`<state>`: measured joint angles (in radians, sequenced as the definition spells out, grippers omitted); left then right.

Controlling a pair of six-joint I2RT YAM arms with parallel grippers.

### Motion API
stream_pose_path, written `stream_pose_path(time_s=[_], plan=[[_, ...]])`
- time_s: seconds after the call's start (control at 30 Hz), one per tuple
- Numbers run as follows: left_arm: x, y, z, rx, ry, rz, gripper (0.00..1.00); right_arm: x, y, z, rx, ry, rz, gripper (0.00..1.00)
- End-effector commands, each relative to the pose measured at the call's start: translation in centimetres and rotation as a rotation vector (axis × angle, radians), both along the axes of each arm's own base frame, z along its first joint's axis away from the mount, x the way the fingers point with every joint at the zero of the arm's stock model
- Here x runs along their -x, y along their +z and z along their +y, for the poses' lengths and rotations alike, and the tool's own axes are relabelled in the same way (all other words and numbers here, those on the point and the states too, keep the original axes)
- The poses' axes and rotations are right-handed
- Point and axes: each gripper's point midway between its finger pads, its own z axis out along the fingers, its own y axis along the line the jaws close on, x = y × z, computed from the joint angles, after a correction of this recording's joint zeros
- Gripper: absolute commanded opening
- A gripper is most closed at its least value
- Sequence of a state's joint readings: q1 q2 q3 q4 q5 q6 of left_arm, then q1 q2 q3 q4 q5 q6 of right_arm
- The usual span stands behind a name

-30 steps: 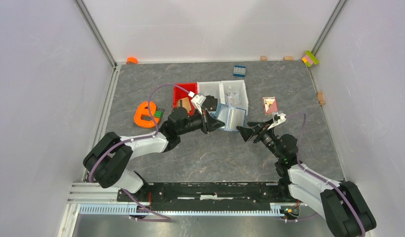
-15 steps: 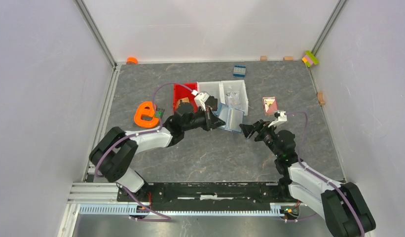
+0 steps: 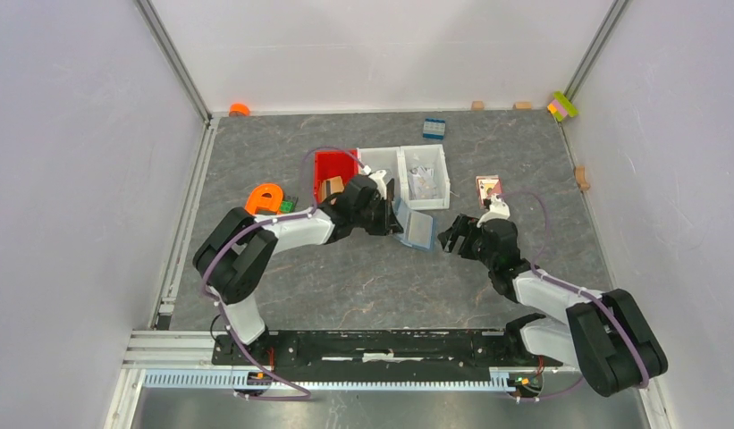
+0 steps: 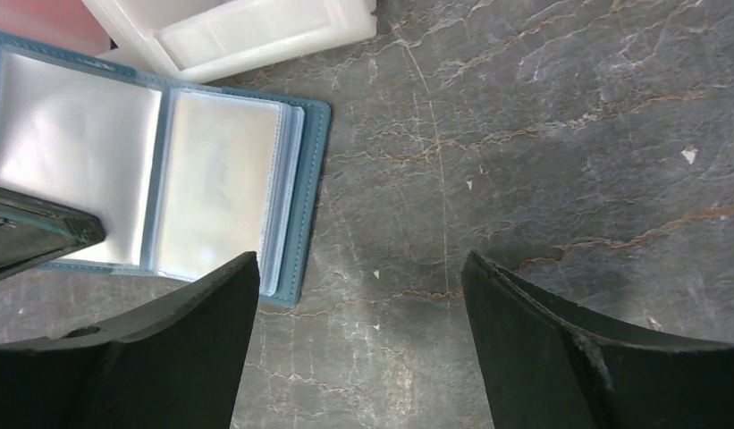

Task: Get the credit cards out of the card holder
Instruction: Remove the credit card from the card holder.

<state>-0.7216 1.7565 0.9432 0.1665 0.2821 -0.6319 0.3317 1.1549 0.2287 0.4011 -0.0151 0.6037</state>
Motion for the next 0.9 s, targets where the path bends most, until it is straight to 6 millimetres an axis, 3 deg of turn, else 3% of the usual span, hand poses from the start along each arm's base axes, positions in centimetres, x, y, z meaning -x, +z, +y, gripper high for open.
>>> stream_pose_path(time_s=[0.0, 0.2, 0.33, 0.53, 0.87], plan=[[-0.6, -0.5, 0.9, -0.201, -0.045, -0.025, 0.02, -1.1, 0.5, -0.5, 0.052, -0.013, -0.012, 0.86], [-0.8, -1.8, 1.7, -0.291, -0.035, -0.007, 0.02, -0.7, -0.3, 1.1, 0.013, 0.057, 0.041, 0.75], [-0.6, -3.1, 1.8, -0.361, -0.063, 0.021, 0.02, -0.5, -0.7, 2.7, -0.031, 0.125, 0.067, 0.60], [1.2, -3.8, 1.4, -0.397, -0.128, 0.061, 0.02, -0.1, -0.8, 3.9, -0.080, 0.172, 0.079, 0.57], [3.8, -6.3, 2.9, -0.345, -0.100, 0.102, 0.02, 2.2, -2.0, 7.4, -0.231, 0.301, 0.163, 0.54]])
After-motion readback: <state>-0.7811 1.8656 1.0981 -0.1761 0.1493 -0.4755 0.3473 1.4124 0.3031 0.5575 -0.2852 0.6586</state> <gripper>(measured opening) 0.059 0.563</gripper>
